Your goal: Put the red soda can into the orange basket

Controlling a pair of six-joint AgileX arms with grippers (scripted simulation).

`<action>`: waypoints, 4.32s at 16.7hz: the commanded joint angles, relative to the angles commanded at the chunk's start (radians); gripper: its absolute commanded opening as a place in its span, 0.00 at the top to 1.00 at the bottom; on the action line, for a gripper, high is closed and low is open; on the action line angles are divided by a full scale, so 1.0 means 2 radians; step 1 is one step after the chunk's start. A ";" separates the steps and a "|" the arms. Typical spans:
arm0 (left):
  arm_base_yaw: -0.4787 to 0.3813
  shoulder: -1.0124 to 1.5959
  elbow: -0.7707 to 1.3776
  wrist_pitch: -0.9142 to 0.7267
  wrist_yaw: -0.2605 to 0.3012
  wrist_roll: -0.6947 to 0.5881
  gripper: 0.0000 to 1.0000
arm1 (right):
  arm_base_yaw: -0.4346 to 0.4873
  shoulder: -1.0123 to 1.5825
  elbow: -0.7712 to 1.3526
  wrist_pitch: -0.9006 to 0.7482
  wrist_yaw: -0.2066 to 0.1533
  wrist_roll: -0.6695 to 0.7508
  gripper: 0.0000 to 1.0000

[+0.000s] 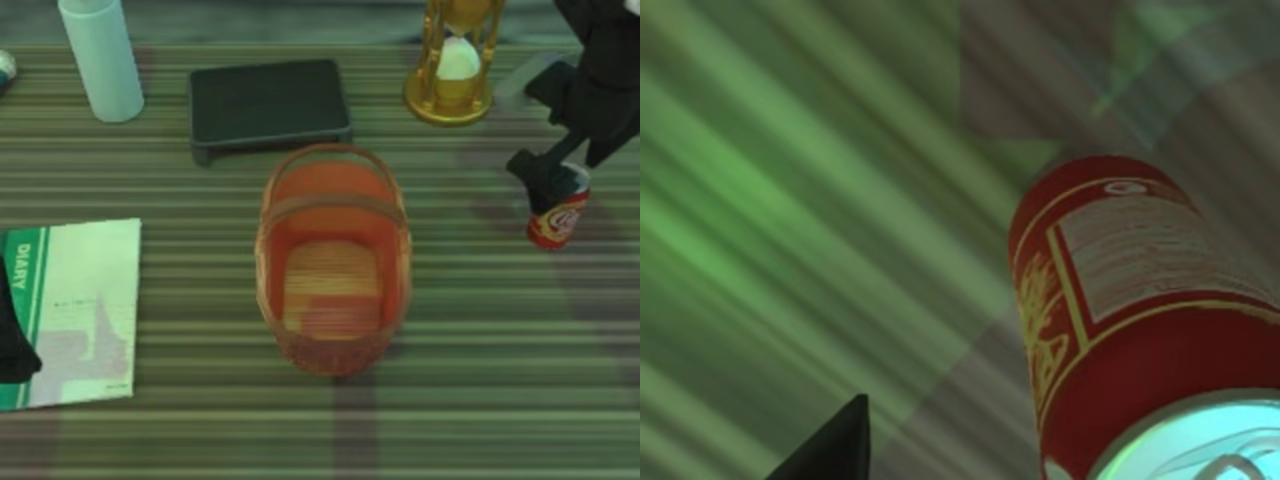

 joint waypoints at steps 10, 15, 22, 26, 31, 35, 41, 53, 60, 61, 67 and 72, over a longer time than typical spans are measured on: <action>0.000 0.000 0.000 0.000 0.000 0.000 0.00 | 0.001 0.014 -0.054 0.067 0.000 0.002 0.08; 0.000 0.000 0.000 0.000 0.000 0.000 0.00 | 0.001 0.014 -0.054 0.067 0.000 0.002 0.45; 0.000 0.000 0.000 0.000 0.000 0.000 0.00 | 0.001 0.014 -0.054 0.067 0.000 0.002 0.98; 0.000 0.000 0.000 0.000 0.000 0.000 0.00 | 0.001 0.014 -0.054 0.067 0.000 0.002 1.00; 0.000 0.000 0.000 0.000 0.000 0.000 0.00 | 0.000 0.013 -0.053 0.067 0.000 0.002 1.00; 0.000 0.000 0.000 0.000 0.000 0.000 0.00 | 0.004 0.011 -0.061 0.096 -0.020 0.010 1.00; 0.000 0.000 0.000 0.000 0.000 0.000 0.00 | 0.019 -0.002 -0.110 0.283 -0.135 0.068 1.00; 0.000 0.000 0.000 0.000 0.000 0.000 0.00 | 0.062 -0.084 -0.293 0.878 -0.464 0.246 1.00; 0.000 0.000 0.000 0.000 0.000 0.000 0.00 | 0.073 -0.126 -0.349 1.022 -0.556 0.294 1.00; 0.000 0.000 0.000 0.000 0.000 0.000 0.00 | 0.073 -0.126 -0.349 1.022 -0.556 0.294 1.00; 0.000 0.000 0.000 0.000 0.000 0.000 0.00 | 0.071 -0.106 -0.351 1.042 -0.557 0.294 1.00; 0.000 0.000 0.000 0.000 0.000 0.000 0.00 | 0.074 -0.031 -0.376 1.145 -0.555 0.293 1.00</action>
